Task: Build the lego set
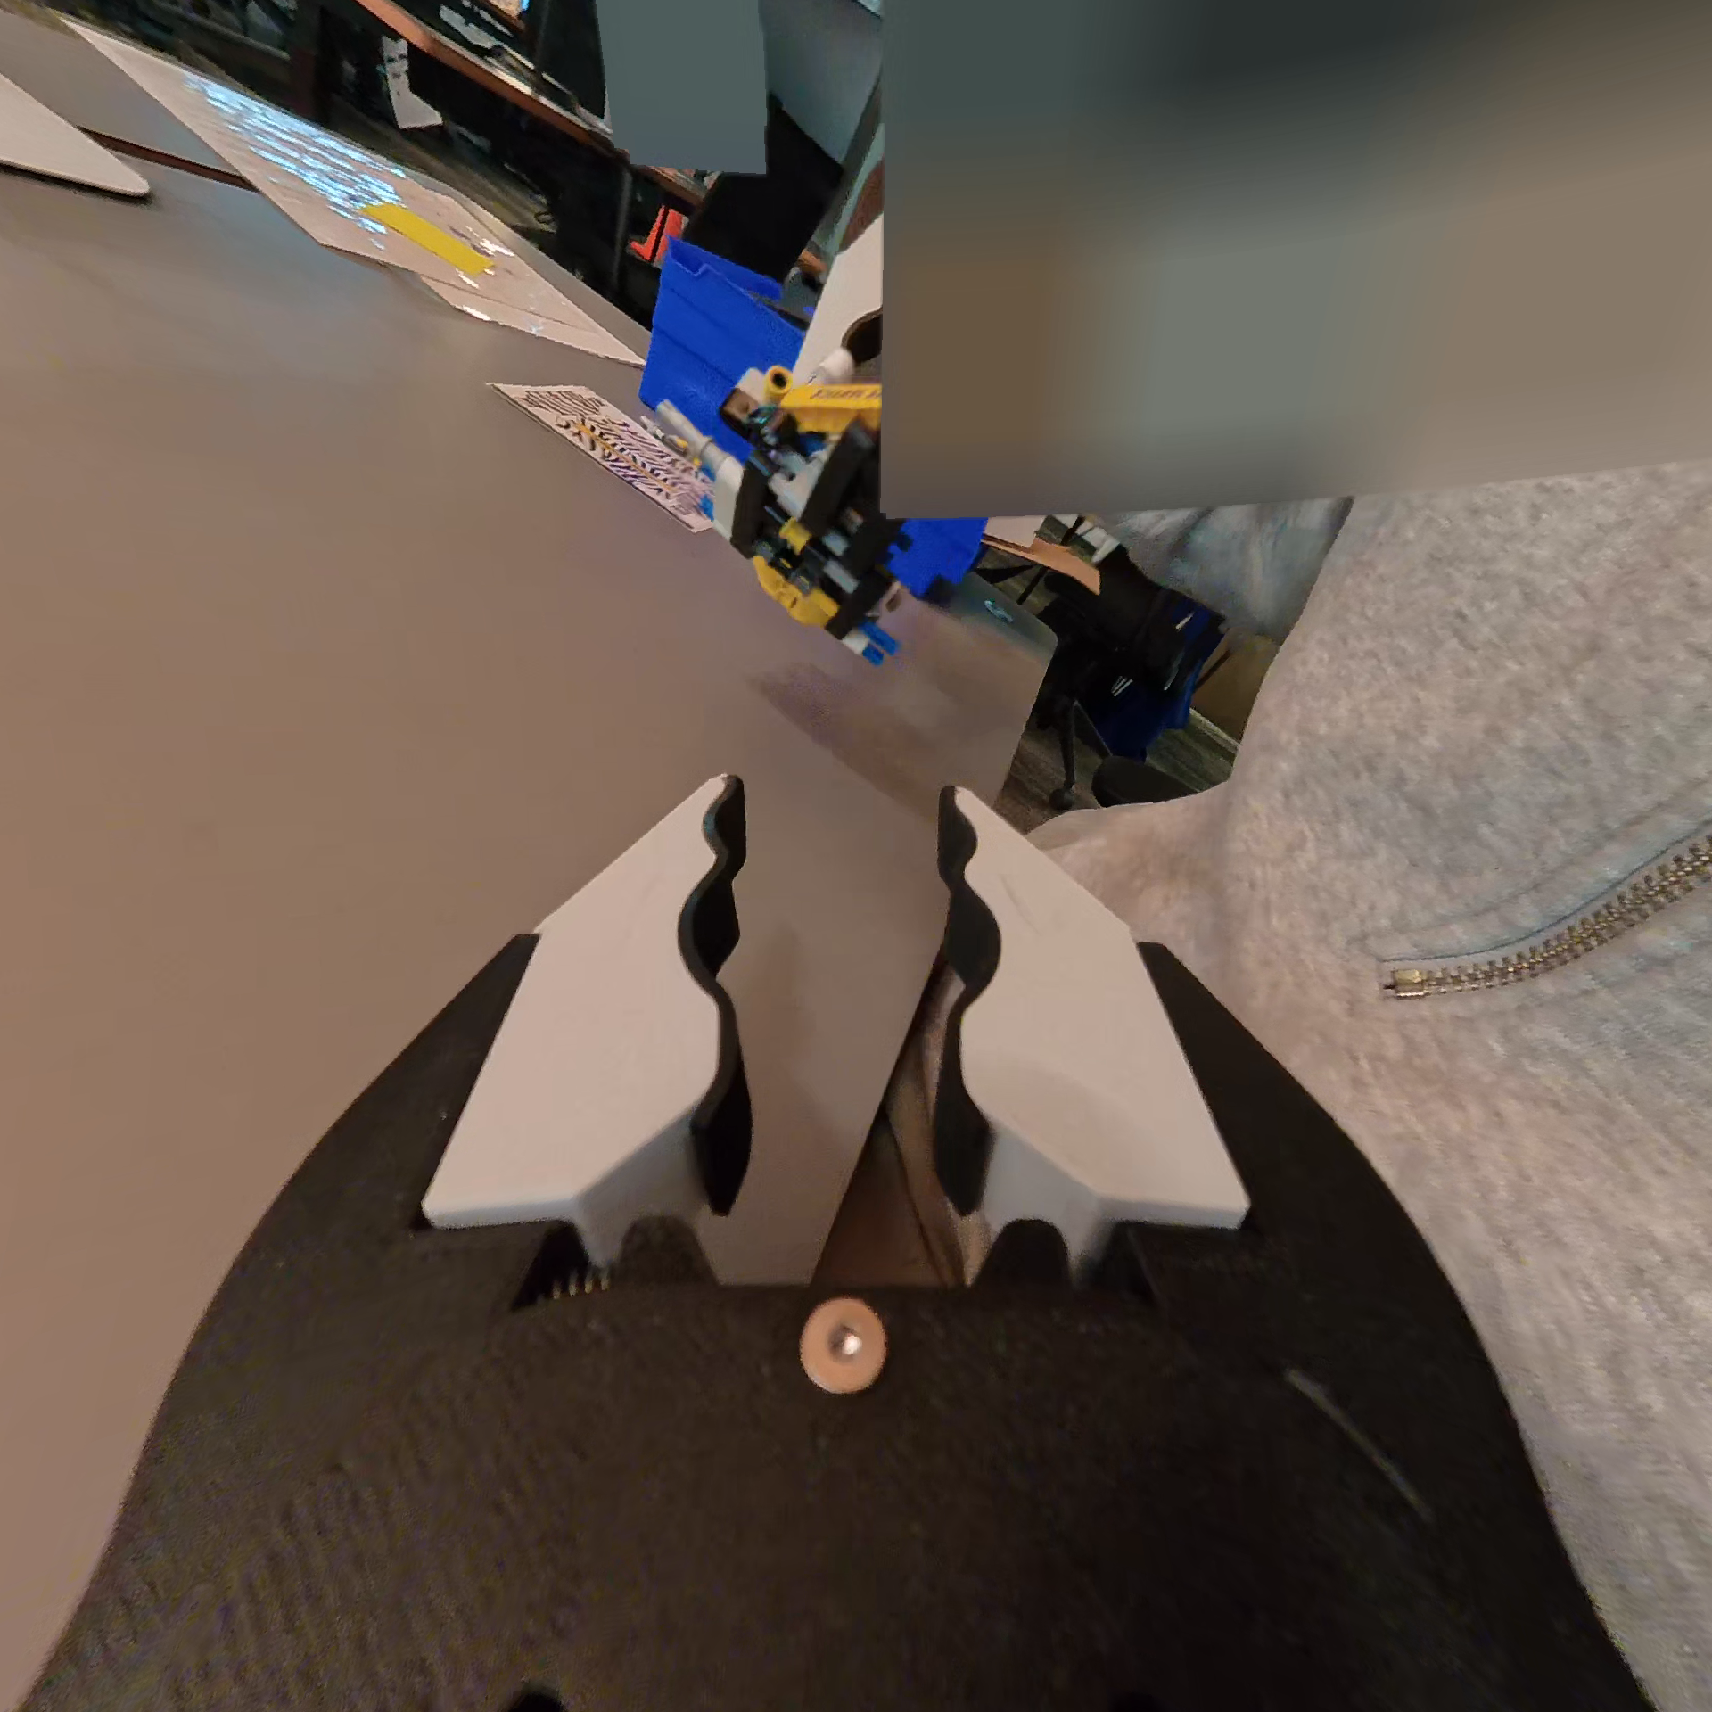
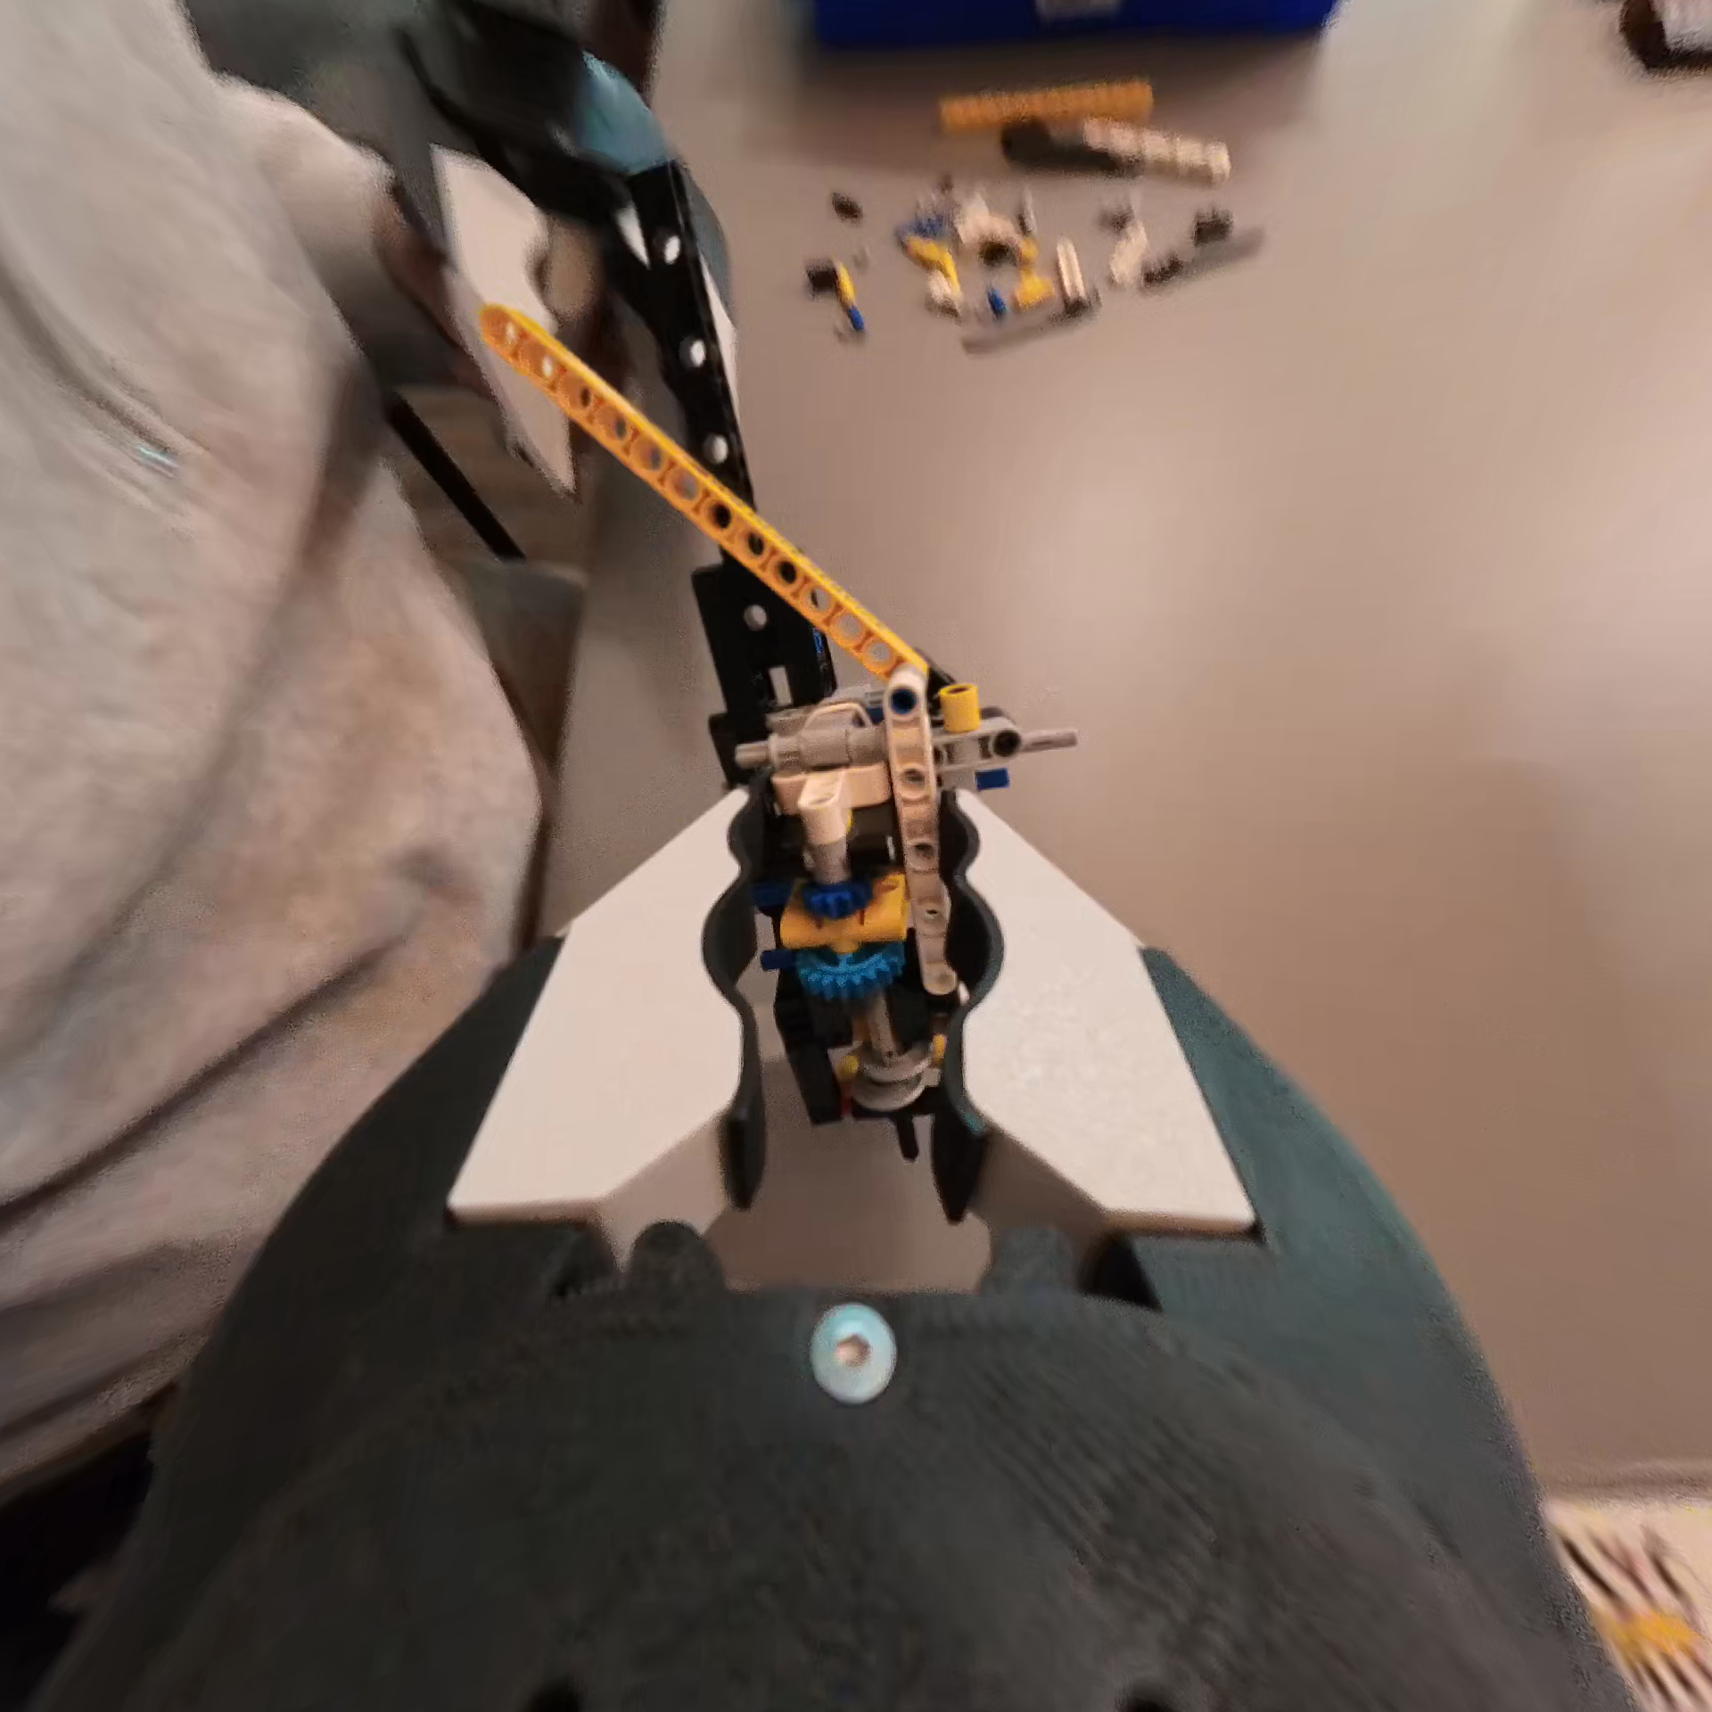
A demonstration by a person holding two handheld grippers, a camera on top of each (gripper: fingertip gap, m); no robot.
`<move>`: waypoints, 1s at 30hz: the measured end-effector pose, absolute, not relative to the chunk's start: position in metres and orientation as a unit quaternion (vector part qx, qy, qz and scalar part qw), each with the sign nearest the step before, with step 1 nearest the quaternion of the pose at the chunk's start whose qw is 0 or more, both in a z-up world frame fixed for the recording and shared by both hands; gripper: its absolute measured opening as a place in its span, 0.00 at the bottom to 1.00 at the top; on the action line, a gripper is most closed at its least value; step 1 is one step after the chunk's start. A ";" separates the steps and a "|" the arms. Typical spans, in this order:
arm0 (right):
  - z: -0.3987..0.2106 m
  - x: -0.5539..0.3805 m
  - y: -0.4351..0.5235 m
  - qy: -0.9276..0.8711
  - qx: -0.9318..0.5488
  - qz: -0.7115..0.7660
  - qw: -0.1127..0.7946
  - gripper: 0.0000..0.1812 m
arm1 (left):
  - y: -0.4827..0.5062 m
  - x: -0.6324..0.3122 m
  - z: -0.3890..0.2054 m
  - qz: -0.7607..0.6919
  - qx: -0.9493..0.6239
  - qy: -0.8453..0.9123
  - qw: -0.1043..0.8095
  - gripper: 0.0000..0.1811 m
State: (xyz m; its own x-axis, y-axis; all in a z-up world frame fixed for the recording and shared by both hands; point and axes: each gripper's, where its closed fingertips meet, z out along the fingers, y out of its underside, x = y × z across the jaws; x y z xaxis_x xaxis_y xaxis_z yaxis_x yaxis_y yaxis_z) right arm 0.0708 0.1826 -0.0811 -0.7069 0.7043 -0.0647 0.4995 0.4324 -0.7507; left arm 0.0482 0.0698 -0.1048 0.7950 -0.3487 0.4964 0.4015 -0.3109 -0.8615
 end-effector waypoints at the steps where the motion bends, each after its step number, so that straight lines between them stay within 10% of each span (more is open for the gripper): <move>1: -0.089 0.066 0.196 -0.842 -0.384 0.353 0.138 0.20 | 0.071 0.046 -0.106 -0.316 -0.746 -0.023 0.586 0.22; 30: -0.148 0.050 0.246 -0.875 -0.459 0.140 0.060 0.22 | 0.070 0.037 -0.105 -0.314 -0.741 -0.044 0.592 0.22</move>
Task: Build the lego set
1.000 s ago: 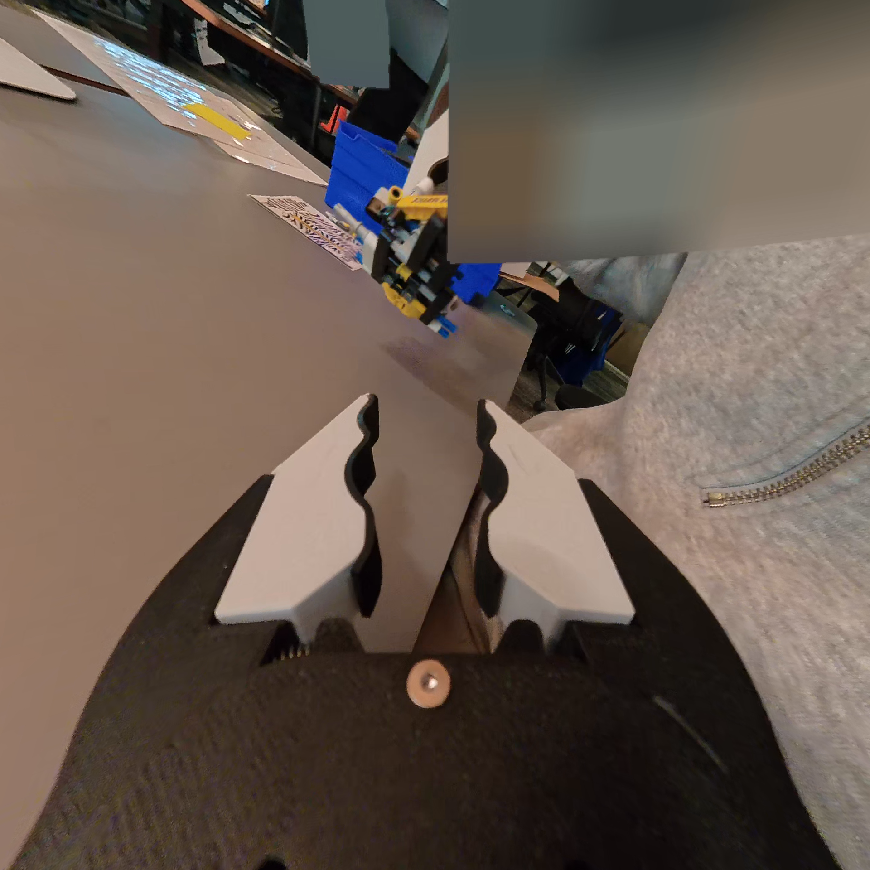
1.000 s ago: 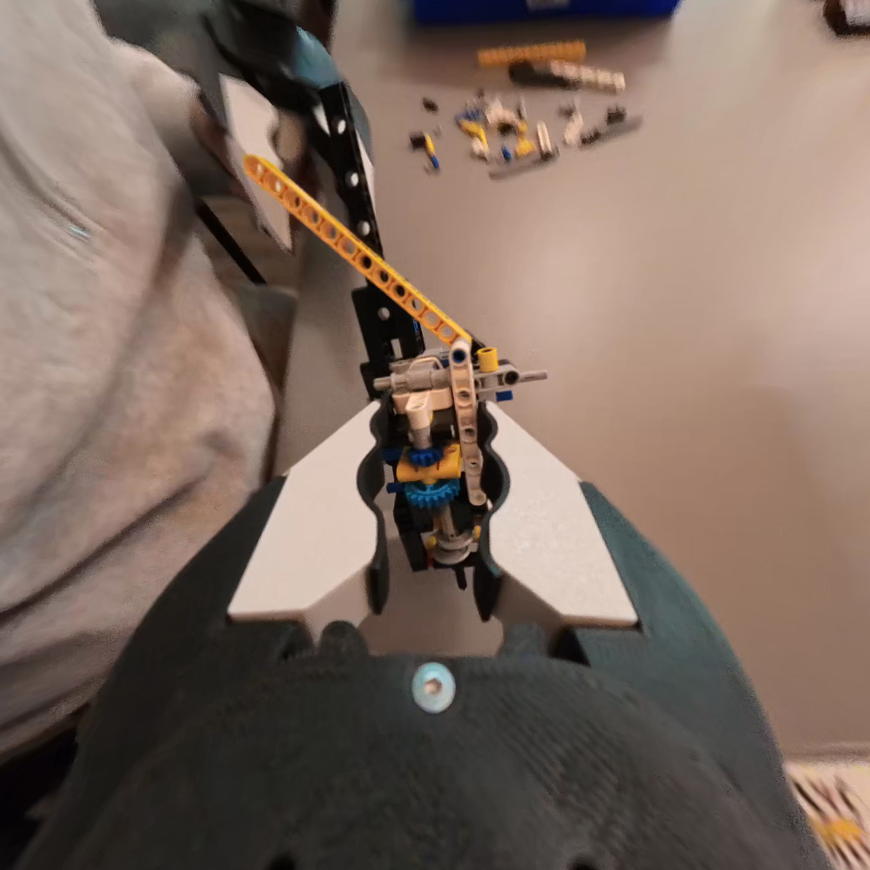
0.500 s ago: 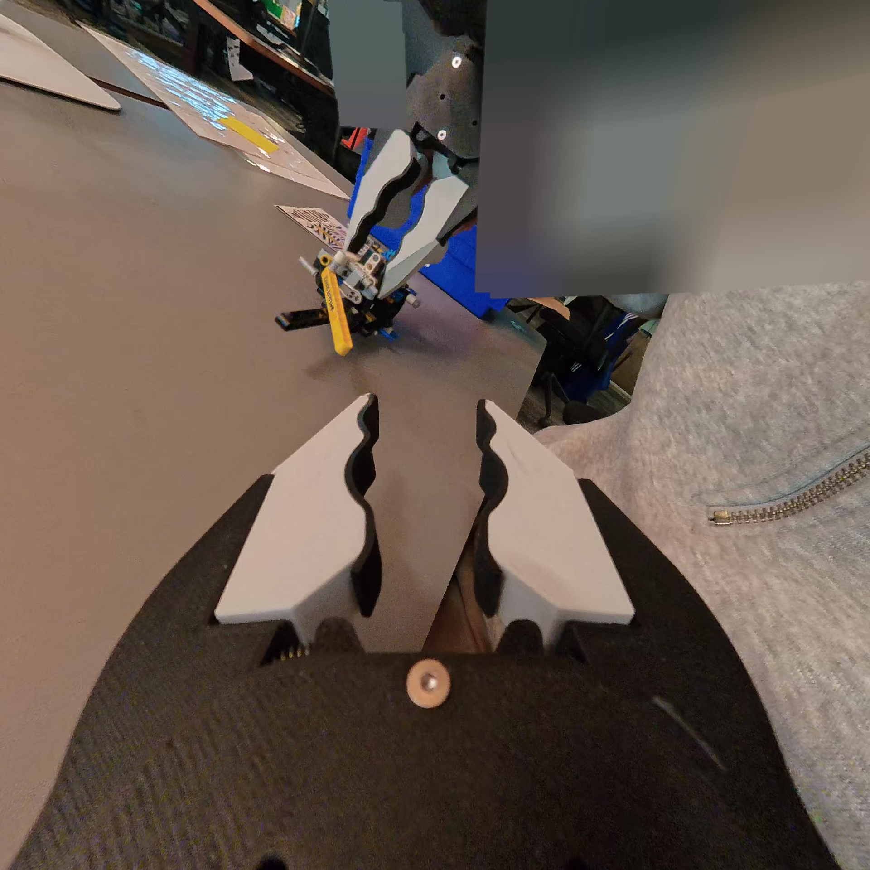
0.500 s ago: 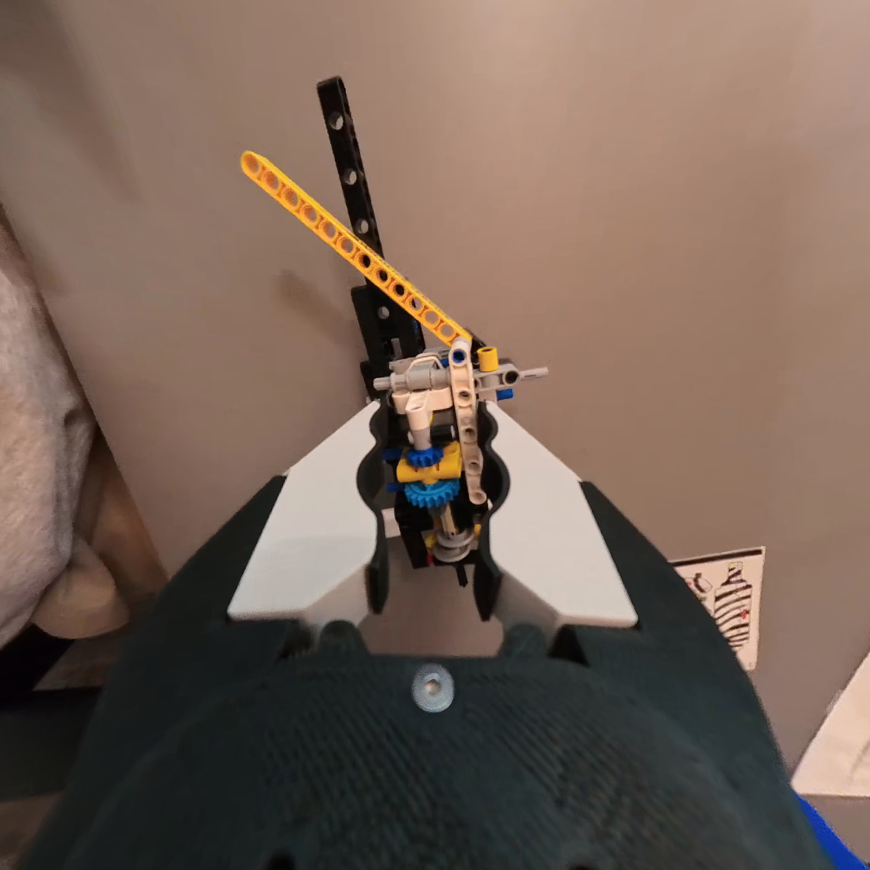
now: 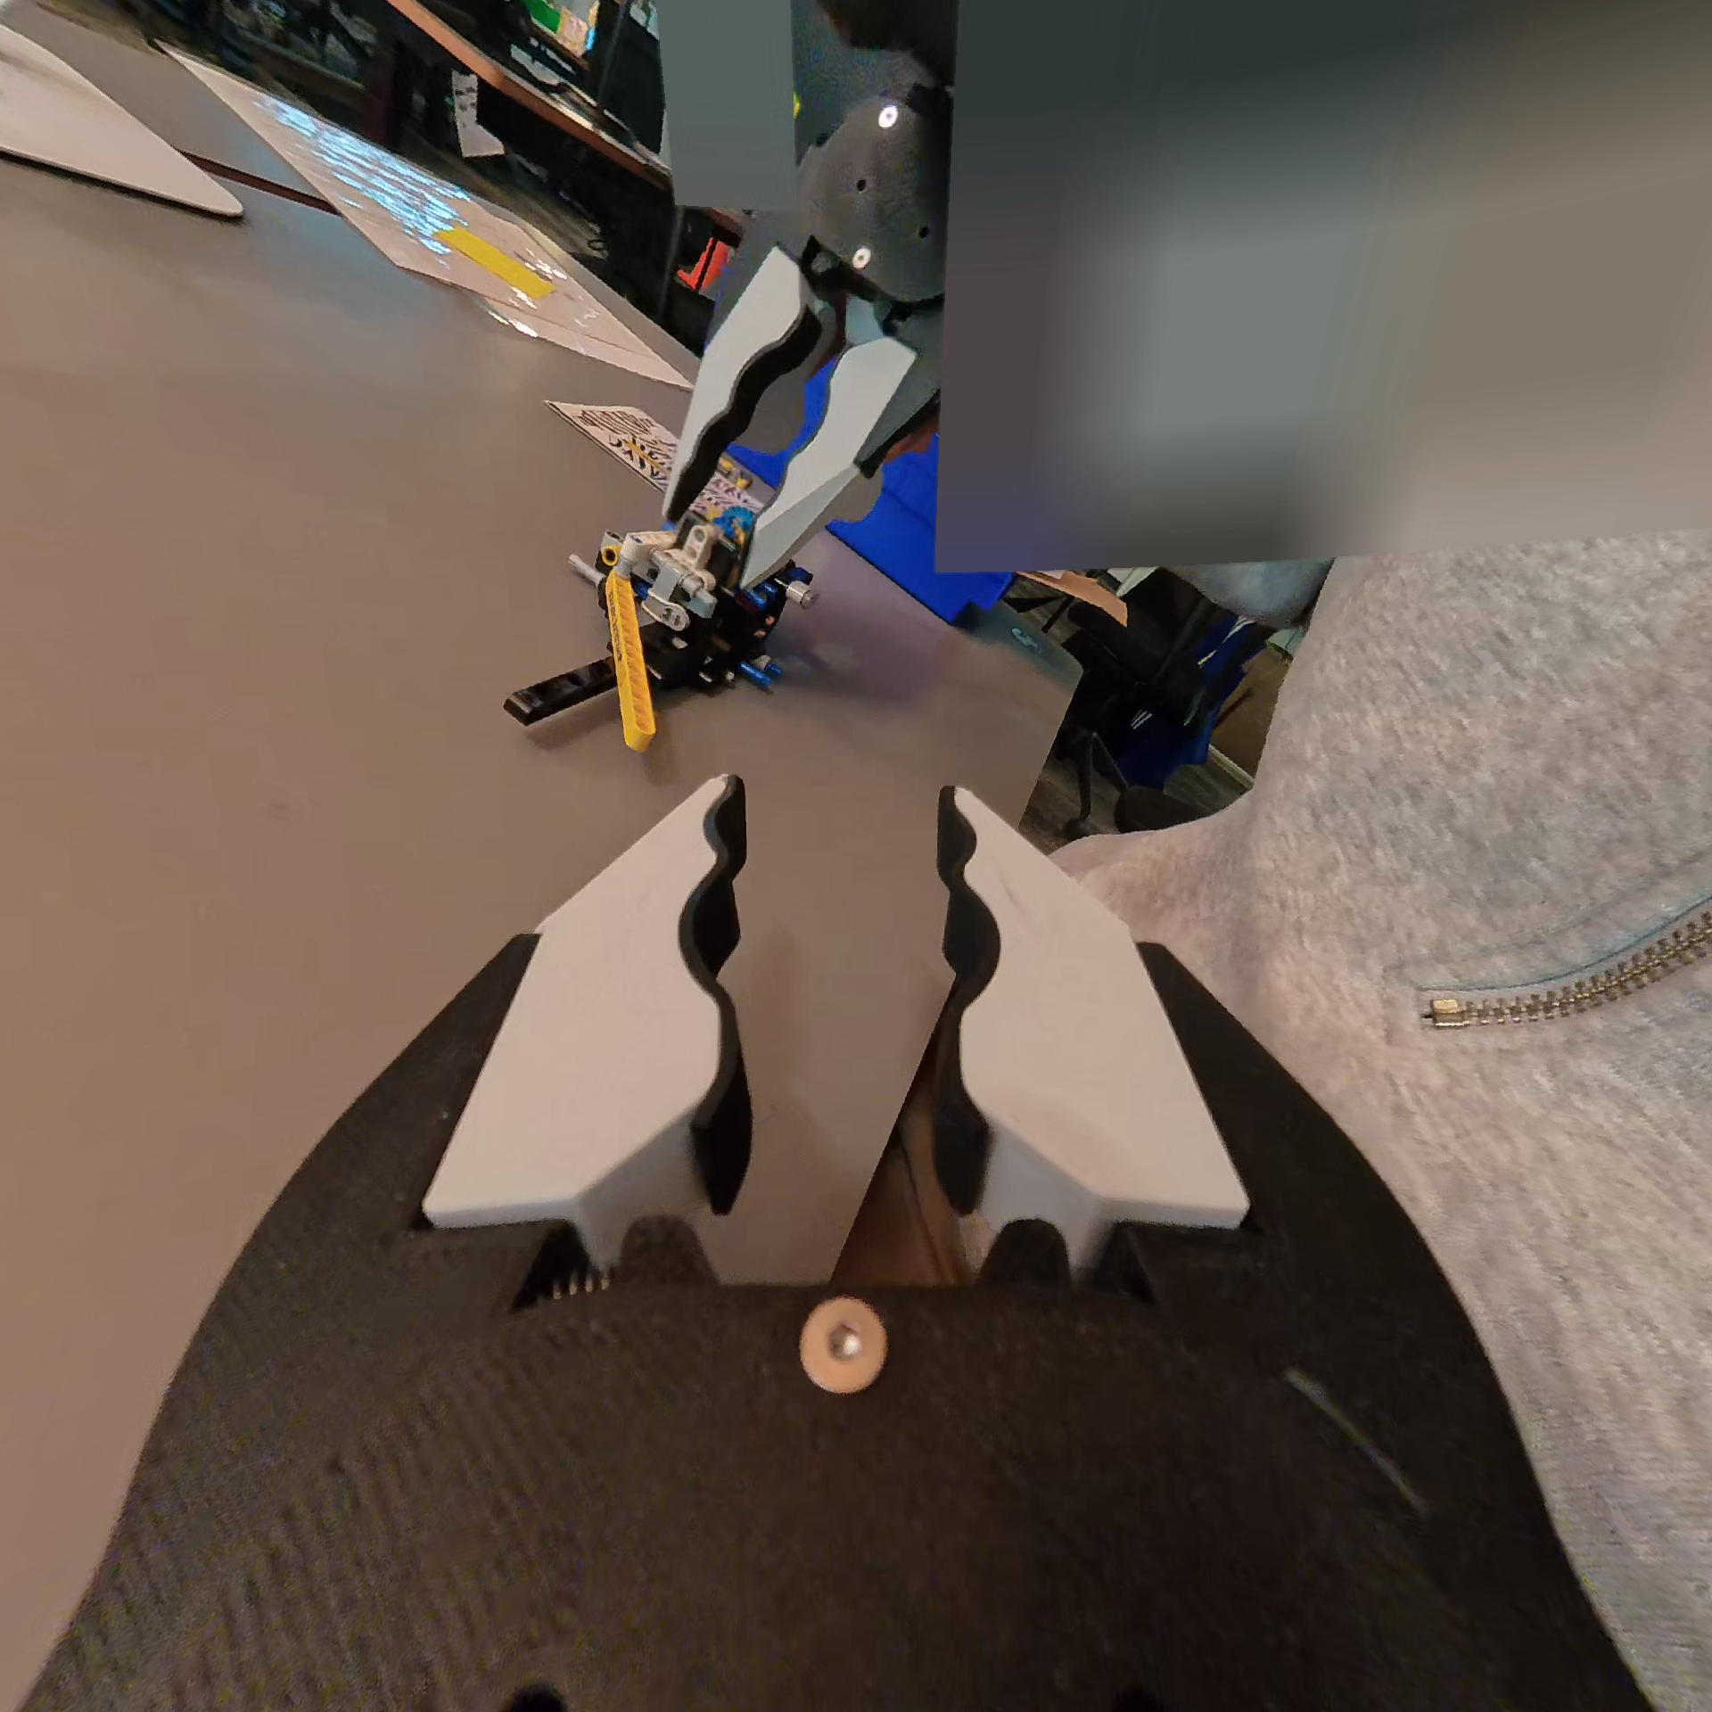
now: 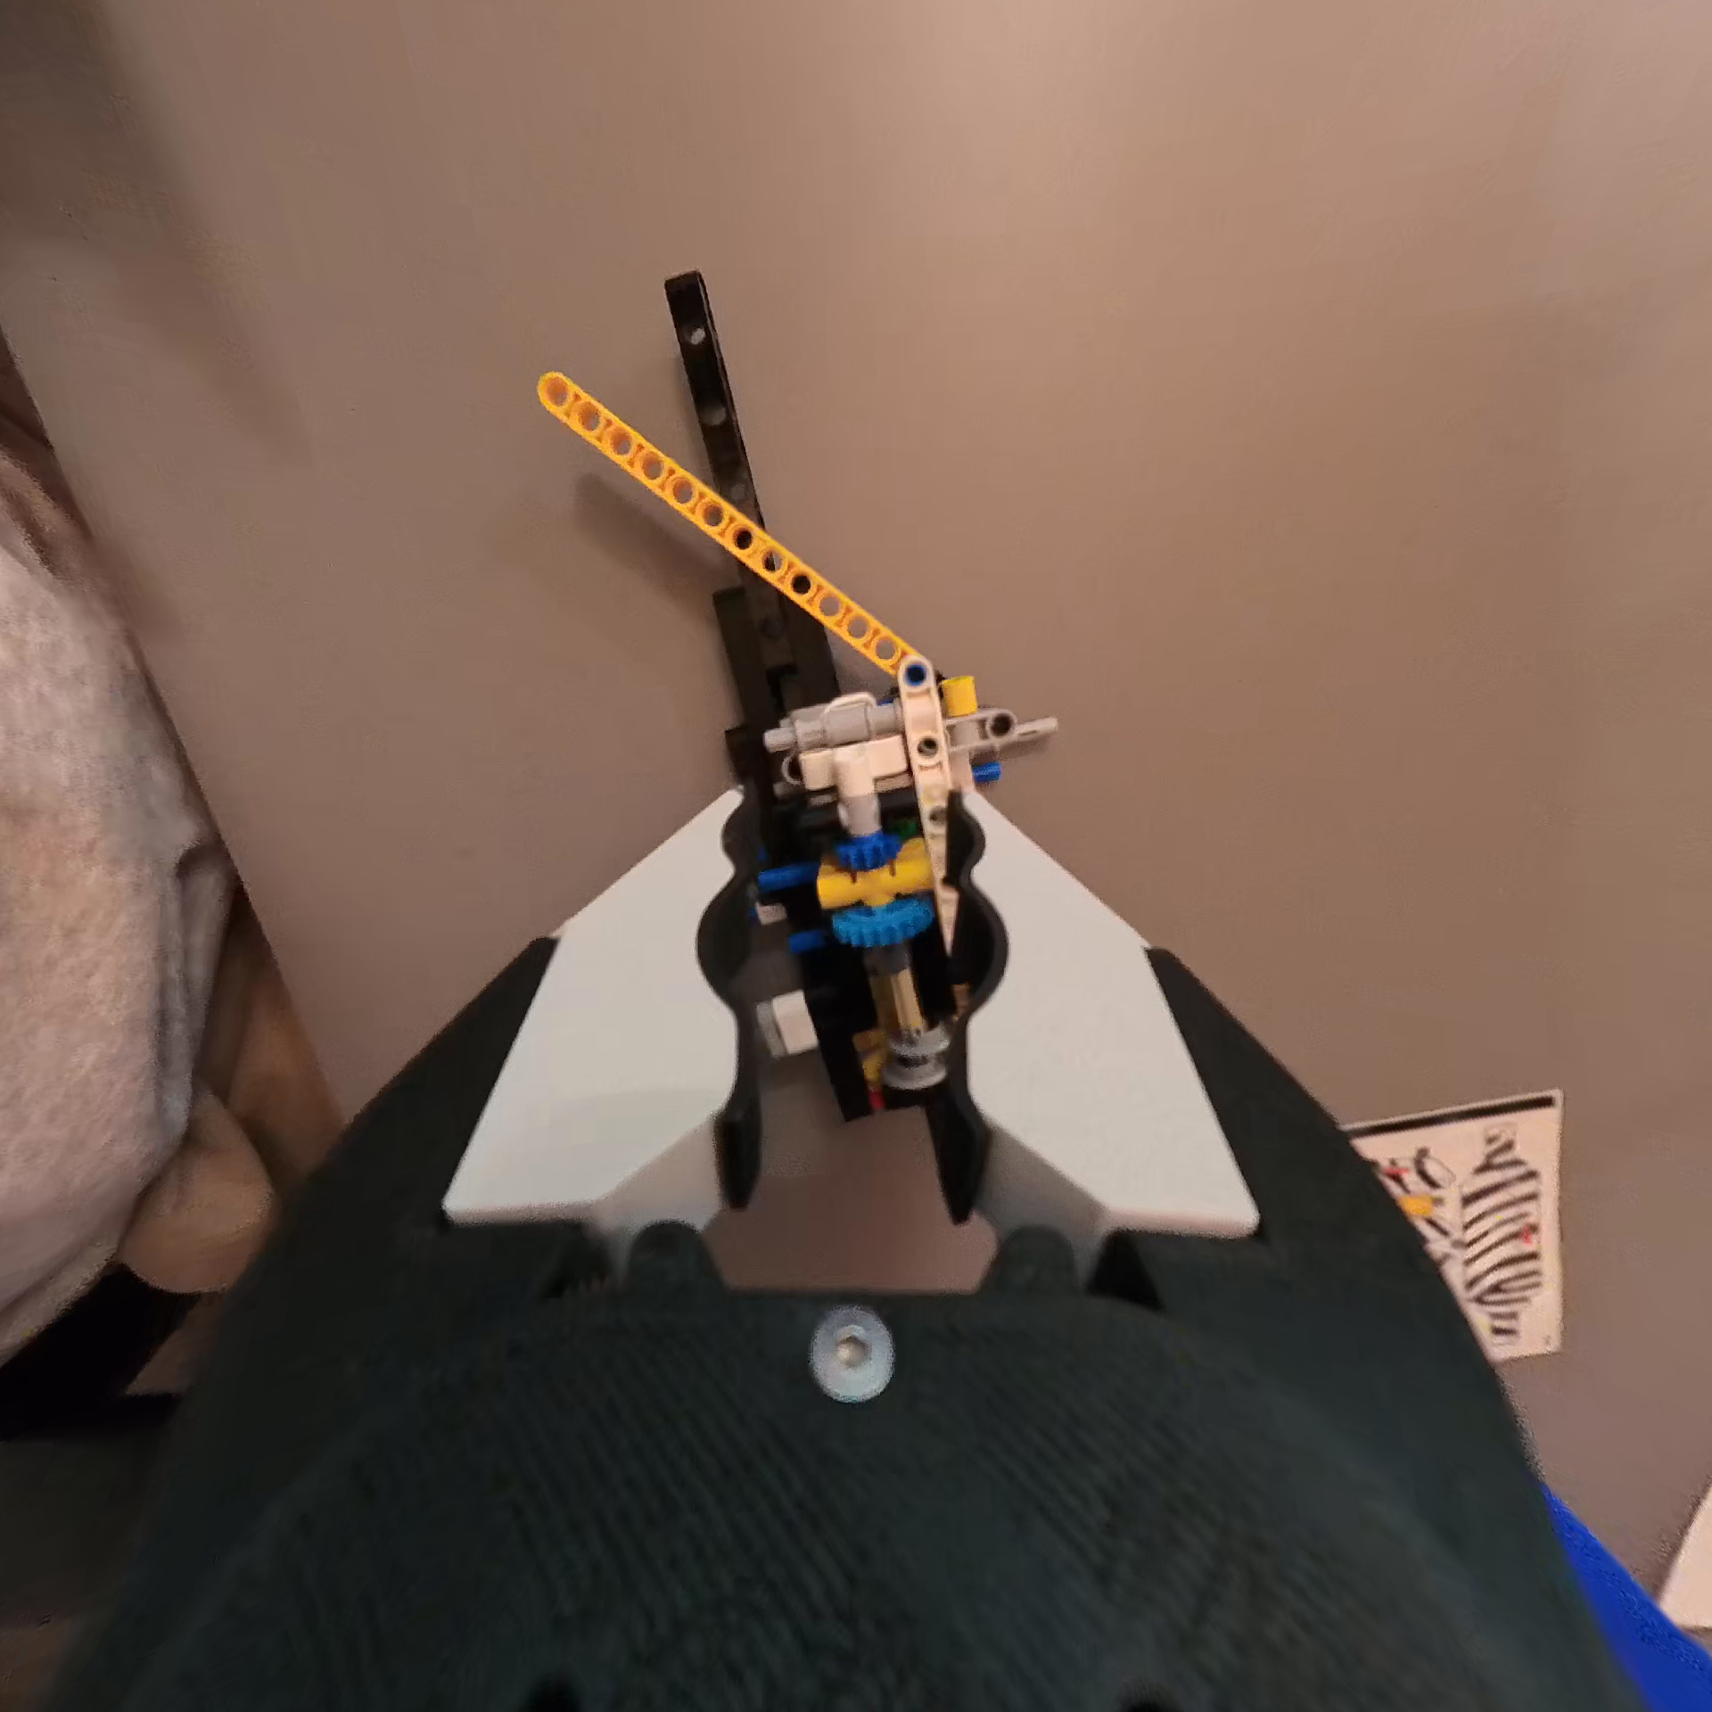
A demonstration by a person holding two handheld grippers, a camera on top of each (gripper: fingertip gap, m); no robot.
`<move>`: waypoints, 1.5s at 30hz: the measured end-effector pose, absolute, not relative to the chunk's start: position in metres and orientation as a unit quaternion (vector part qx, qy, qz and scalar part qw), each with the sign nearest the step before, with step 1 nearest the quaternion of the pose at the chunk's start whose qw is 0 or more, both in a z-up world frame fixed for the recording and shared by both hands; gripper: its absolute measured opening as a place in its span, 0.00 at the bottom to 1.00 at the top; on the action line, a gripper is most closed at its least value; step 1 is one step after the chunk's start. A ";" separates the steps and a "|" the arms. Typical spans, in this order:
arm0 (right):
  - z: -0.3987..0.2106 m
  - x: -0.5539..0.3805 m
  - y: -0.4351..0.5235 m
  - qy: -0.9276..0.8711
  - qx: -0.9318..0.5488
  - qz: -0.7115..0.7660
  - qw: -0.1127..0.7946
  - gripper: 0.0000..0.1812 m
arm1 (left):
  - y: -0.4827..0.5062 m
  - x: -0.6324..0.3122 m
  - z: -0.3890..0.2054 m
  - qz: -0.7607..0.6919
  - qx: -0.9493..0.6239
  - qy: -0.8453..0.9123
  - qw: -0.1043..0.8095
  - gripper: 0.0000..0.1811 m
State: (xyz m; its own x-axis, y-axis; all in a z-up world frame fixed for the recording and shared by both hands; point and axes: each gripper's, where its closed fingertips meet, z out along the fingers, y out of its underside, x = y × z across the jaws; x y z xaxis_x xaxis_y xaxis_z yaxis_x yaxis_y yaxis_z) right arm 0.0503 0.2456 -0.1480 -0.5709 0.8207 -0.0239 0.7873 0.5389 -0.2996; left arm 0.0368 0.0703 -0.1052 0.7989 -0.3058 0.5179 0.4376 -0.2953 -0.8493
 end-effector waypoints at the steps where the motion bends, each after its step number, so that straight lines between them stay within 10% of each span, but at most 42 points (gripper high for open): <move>1: -0.144 0.051 0.247 -0.872 -0.463 0.146 0.070 0.22 | 0.071 0.038 -0.106 -0.313 -0.742 -0.043 0.591 0.22; 15: -0.087 0.079 0.285 -0.698 -0.562 0.318 0.310 0.33 | 0.076 0.044 -0.117 -0.275 -0.769 -0.027 0.576 0.22; 23: -0.133 0.110 0.288 -0.622 -0.614 0.387 0.293 0.41 | 0.090 0.029 -0.124 -0.242 -0.777 -0.057 0.578 0.25; 45: -0.130 0.131 0.307 -0.503 -0.634 0.515 0.282 0.13 | 0.133 -0.001 -0.094 -0.269 -0.663 -0.183 0.674 0.31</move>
